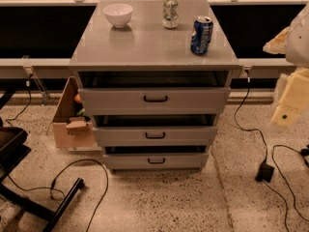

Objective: Open bottom drawer

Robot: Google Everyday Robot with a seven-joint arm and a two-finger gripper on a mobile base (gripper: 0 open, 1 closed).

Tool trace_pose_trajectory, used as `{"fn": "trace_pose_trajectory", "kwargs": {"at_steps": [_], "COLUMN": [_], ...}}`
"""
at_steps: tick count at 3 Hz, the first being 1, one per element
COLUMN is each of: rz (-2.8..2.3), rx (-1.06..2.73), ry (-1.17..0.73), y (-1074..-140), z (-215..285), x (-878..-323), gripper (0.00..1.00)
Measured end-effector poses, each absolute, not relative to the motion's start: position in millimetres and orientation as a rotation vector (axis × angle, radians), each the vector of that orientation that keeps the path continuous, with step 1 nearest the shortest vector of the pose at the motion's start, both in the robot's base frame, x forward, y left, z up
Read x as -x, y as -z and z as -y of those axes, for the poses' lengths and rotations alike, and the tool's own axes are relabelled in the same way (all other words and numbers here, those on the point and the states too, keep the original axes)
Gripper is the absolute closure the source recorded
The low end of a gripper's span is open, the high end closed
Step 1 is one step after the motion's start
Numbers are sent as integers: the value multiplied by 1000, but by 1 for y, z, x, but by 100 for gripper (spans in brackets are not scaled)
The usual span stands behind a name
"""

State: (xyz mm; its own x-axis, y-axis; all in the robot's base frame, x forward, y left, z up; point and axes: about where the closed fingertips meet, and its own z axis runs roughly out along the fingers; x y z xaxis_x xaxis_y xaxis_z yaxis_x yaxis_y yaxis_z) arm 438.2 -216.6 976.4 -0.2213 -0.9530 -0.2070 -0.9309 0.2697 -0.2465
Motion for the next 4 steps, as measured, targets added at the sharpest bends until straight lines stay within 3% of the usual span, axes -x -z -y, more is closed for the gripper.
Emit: {"fn": "trace_pose_trajectory", "kwargs": {"at_steps": [2,4], "rz": [-2242,-2276], "rx": [1719,1751], "ry": [88,251], "y": [-945,-813], "z": [207,167], "x": [-442,-476], "gripper": [0,0]}}
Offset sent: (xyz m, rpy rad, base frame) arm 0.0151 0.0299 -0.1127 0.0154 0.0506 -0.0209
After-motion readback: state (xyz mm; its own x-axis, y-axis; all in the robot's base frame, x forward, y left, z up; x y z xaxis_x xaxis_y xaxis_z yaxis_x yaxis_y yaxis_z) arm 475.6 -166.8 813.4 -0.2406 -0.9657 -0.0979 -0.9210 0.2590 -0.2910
